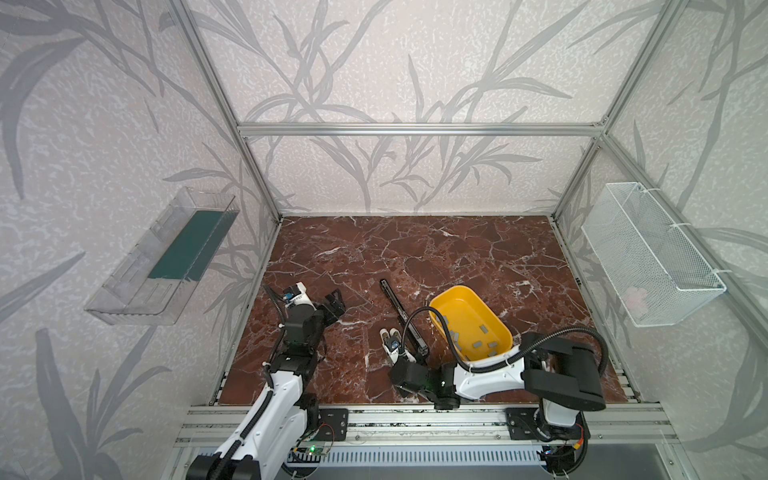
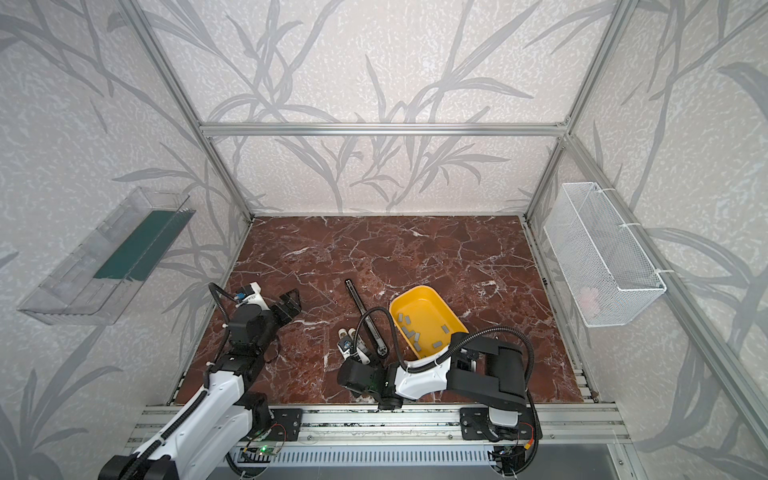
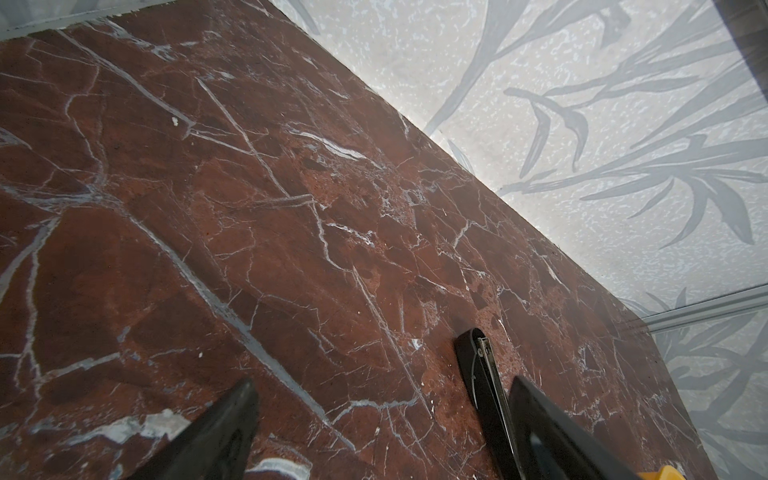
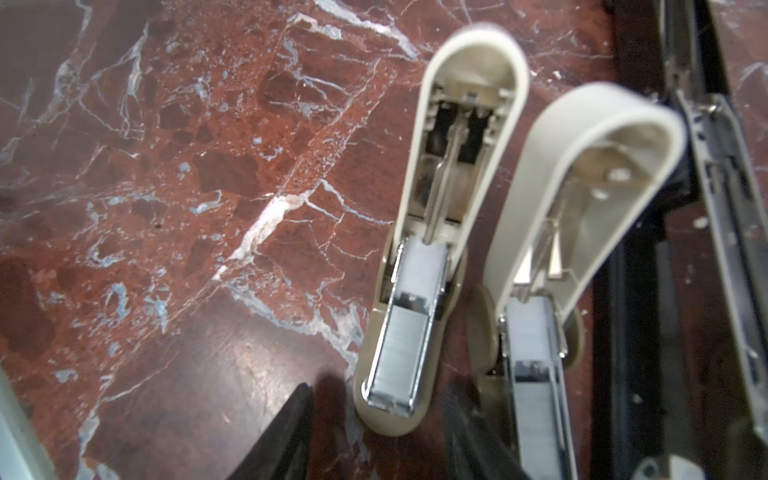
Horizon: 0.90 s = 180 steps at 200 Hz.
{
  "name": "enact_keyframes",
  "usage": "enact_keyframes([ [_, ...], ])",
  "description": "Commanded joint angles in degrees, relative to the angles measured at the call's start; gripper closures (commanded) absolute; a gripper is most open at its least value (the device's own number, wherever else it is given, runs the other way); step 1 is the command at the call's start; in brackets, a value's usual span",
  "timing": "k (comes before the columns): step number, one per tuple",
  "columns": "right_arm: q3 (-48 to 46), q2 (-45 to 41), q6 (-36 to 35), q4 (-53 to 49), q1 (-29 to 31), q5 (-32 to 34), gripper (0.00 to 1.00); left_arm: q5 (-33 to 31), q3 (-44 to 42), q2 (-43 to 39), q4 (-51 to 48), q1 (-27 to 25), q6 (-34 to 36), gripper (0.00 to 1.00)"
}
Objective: Load the staples into the stapler
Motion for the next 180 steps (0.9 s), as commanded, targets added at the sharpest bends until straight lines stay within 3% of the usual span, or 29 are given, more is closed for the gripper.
enact_keyframes([
  [1, 0.17, 2.04, 0.53, -3.59, 0.41, 2.08, 0.52, 0.11, 1.85, -0.67, 1.17, 0.18, -0.29, 0.06],
  [96, 1.81, 5.97, 0.11, -4.11, 1.06, 2.27, 0.61, 0.10, 1.93, -0.70, 0.92, 0.13, -0.17, 0.07],
  [127, 0.68, 5.22, -0.37, -3.58, 1.07, 2.03, 0.69, 0.60, 2.43, -1.44, -0.16, 0.07, 0.23, 0.08],
  [180, -2.88, 4.21, -3.05, 1.63, 1.13, 1.54, 0.70, 3.50, 4.07, -3.18, -2.93, 0.13, -2.02, 0.12],
])
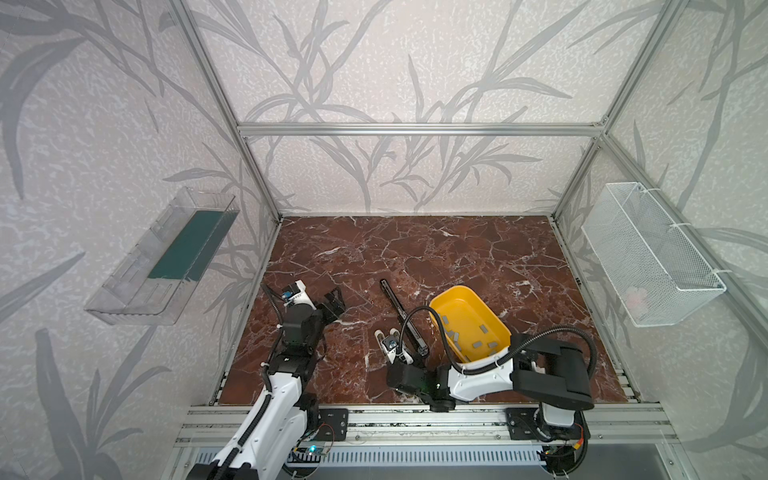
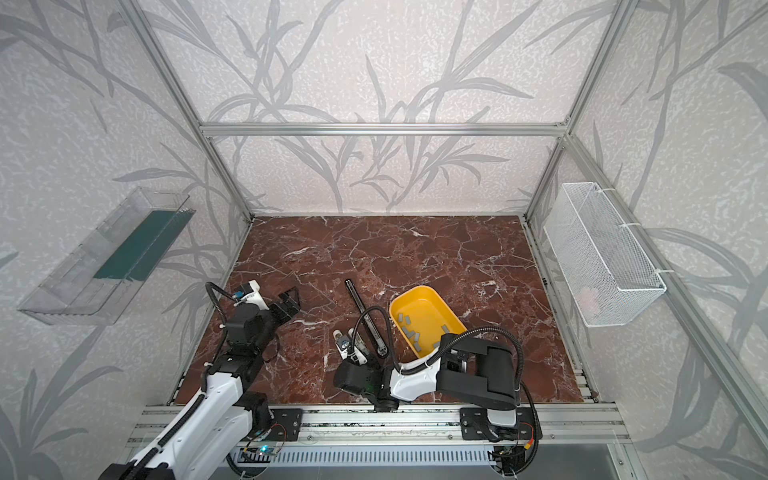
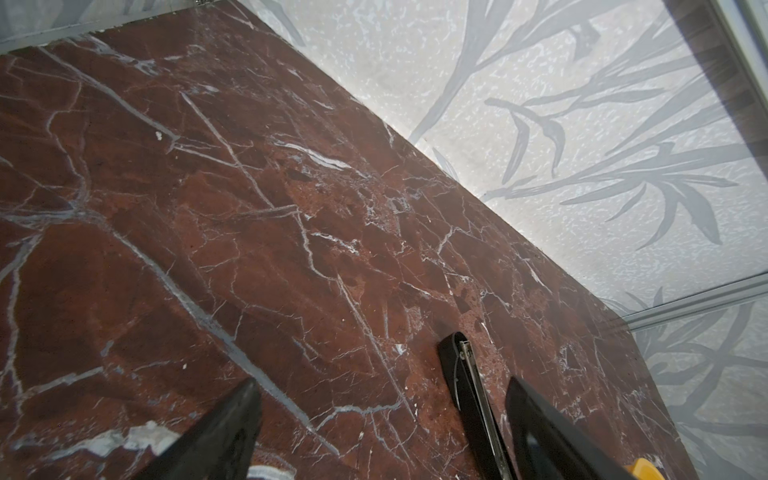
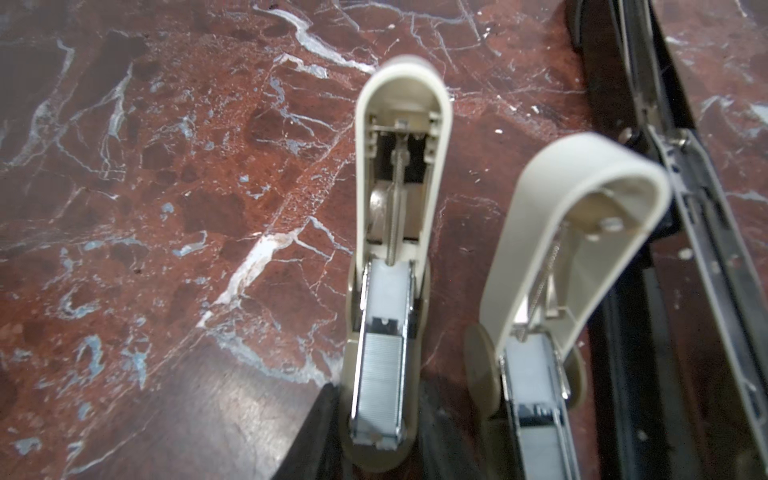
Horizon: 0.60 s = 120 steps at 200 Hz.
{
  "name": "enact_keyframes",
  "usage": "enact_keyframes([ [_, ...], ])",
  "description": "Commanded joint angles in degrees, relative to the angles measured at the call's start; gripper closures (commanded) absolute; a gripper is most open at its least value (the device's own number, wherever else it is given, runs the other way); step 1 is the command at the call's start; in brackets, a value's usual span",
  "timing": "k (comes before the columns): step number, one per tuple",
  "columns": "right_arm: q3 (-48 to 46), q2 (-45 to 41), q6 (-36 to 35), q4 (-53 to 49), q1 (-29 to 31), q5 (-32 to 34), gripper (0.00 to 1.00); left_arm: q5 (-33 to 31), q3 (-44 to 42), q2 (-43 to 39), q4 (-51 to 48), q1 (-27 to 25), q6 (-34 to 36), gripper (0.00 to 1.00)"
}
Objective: Load the staples into the stapler
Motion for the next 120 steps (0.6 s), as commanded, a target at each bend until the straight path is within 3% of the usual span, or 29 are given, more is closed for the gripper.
enact_keyframes([
  [1, -3.44, 0.99, -2.36, -2.88, 0.49, -2.10, 0.70, 1.97, 2.81, -0.84, -1.92, 0.14, -1.93, 0.12],
  [42, -4.31, 2.52, -5.91, 3.61, 0.31, -3.11, 0.71, 9.89, 7.92, -0.53, -11.75, -0.07, -9.63, 0.16],
  [80, -7.05, 3.56, -6.28, 11.10, 0.14, -3.67, 0.72, 14.96, 9.56, -0.62, -20.89, -0.23, -3.77, 0.16],
  [120, -8.44, 5.98, -5.32, 16.65, 0.21, -3.93, 0.72, 14.10, 7.42, -0.69, -23.14, -0.34, 0.63, 0.16],
])
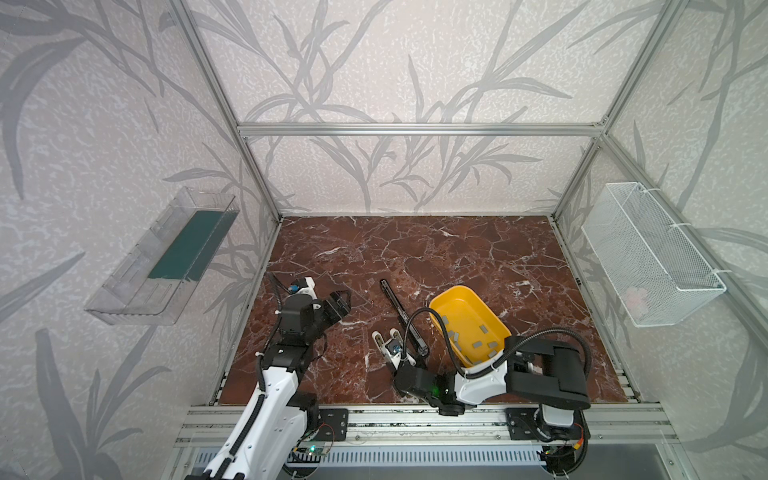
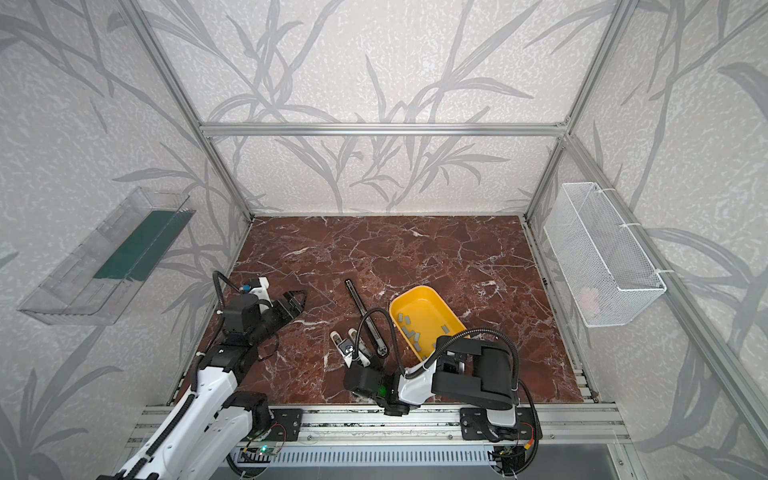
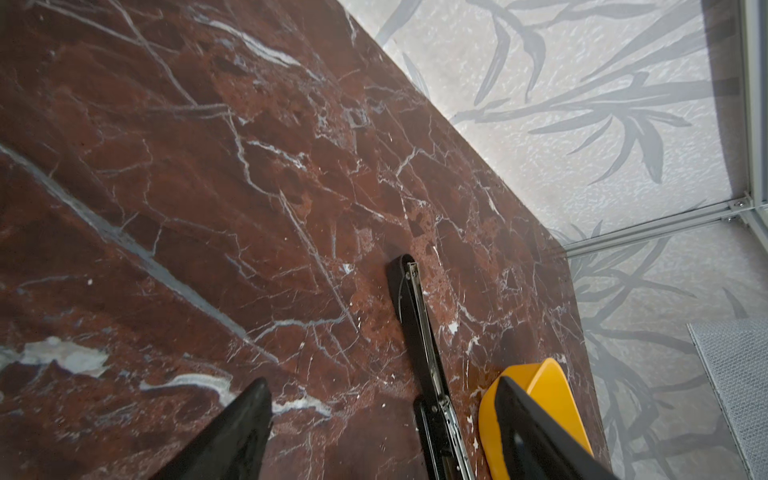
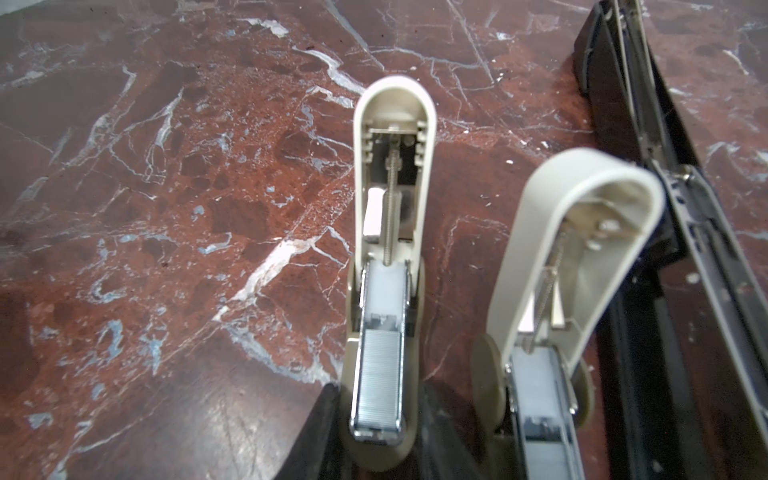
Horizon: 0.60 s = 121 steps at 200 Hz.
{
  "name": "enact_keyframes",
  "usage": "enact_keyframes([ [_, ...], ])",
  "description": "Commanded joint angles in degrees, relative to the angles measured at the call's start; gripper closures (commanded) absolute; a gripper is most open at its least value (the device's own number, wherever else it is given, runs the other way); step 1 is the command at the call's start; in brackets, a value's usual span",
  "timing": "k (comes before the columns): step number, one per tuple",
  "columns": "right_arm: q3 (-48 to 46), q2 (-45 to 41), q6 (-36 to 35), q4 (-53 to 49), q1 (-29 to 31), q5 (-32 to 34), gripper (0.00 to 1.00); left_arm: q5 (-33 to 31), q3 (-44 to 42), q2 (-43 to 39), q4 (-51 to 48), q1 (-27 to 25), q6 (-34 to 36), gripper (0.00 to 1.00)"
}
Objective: Load the staples into the stapler
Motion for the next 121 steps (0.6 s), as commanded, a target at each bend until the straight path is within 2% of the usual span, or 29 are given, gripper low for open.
enact_keyframes([
  [1, -1.49, 4.24, 0.43, -1.37, 0.22, -3.76, 0.72, 0.51, -1.30, -0.42, -3.59, -0.23, 3.82, 0.16],
  [25, 0.71, 4.71, 0.53, -3.27, 0.30, -4.97, 0.74, -1.38, -1.93, 2.03, -2.79, -0.20, 5.34, 0.17],
  [62, -0.13, 5.56, 1.66, -2.00, 0.42, -3.69, 0.74, 0.62, -2.95, 6.27, 0.71, -0.24, 4.26, 0.17],
  [121, -0.16, 6.65, 1.71, -0.80, 0.59, -3.23, 0.75, -0.27, -5.50, 2.69, 1.21, -0.64, 2.35, 0.17],
])
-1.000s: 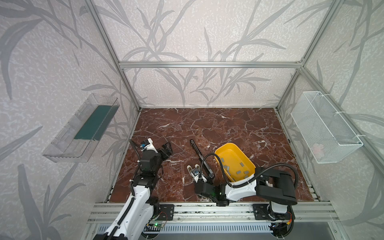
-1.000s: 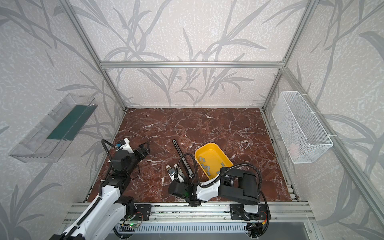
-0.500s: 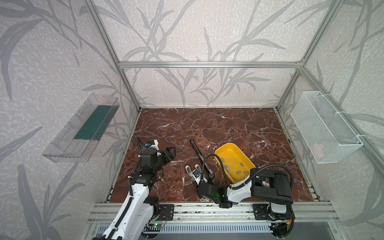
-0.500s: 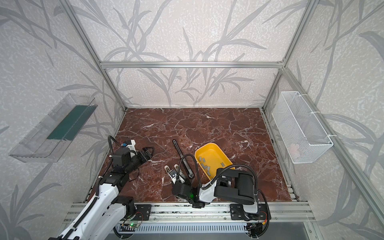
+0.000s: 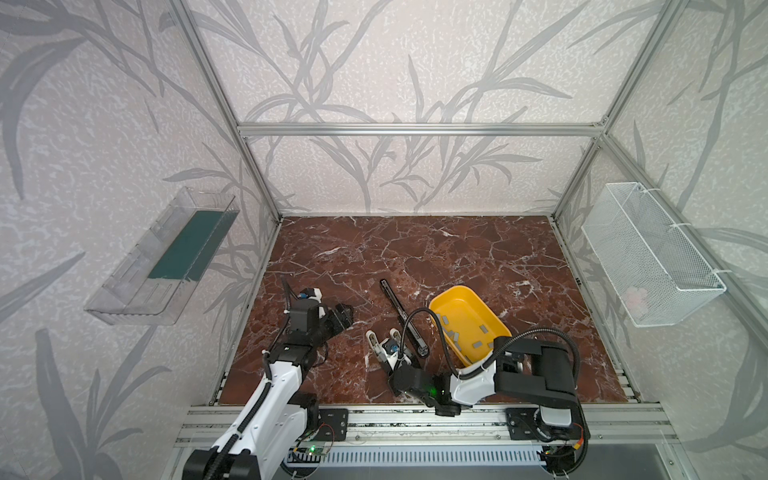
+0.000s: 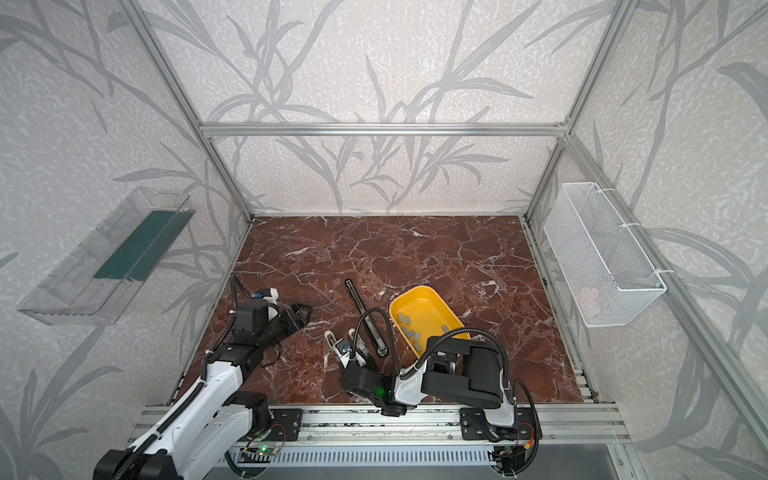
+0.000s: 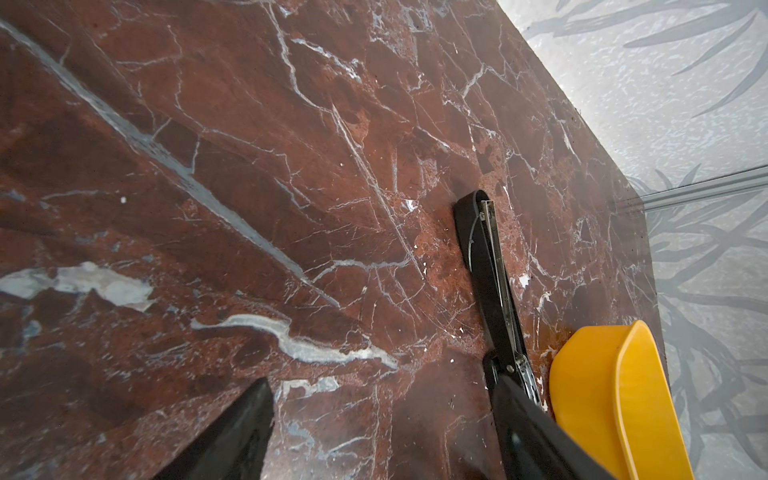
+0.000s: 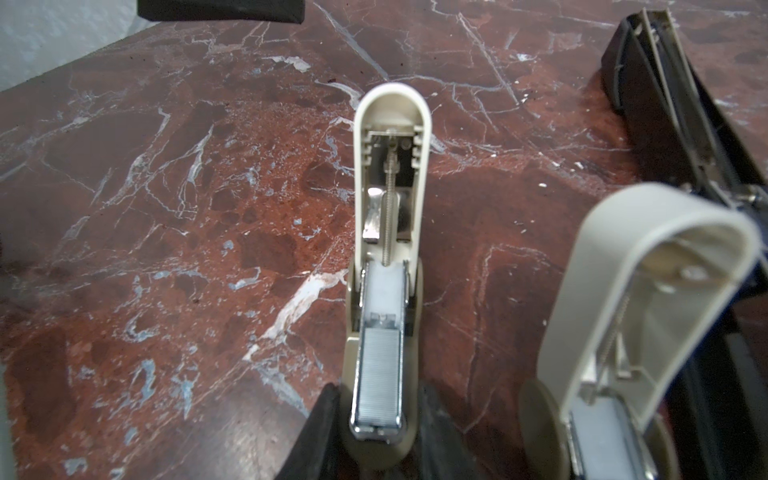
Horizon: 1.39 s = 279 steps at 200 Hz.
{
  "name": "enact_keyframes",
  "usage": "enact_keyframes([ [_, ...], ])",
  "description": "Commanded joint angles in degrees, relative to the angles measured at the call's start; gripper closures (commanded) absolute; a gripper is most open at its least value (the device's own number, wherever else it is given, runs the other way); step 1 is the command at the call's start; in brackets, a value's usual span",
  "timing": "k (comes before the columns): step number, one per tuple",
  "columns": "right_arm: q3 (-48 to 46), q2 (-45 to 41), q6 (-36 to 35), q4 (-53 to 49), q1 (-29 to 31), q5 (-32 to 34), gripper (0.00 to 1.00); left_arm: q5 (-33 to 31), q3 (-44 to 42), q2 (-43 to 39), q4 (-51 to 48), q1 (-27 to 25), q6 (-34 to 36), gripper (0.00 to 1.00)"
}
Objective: Load the staples into the stapler
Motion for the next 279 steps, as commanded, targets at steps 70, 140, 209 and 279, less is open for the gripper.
enact_keyframes([
  [70, -0.97, 5.09, 0.81, -4.18, 0.87, -3.56, 0.76, -4.81, -1.50, 0.03, 0.46, -7.21, -1.33, 0.28],
  [140, -0.93, 5.14, 0.69, -4.25, 0.89, -3.67, 0.76, -6.52, -2.57, 5.66, 5.10, -11.34, -2.90, 0.35],
  [209, -0.45, 5.35, 0.83, -5.14, 0.89, -3.77, 0.76, -6.48, -3.99, 8.94, 7.65, -15.98, -3.85, 0.42],
  [279, -0.53, 5.44, 1.33, -4.91, 0.86, -3.70, 0.75, -9.11, -9.97, 1.29, 7.09, -21.14, -7.96, 0.52],
])
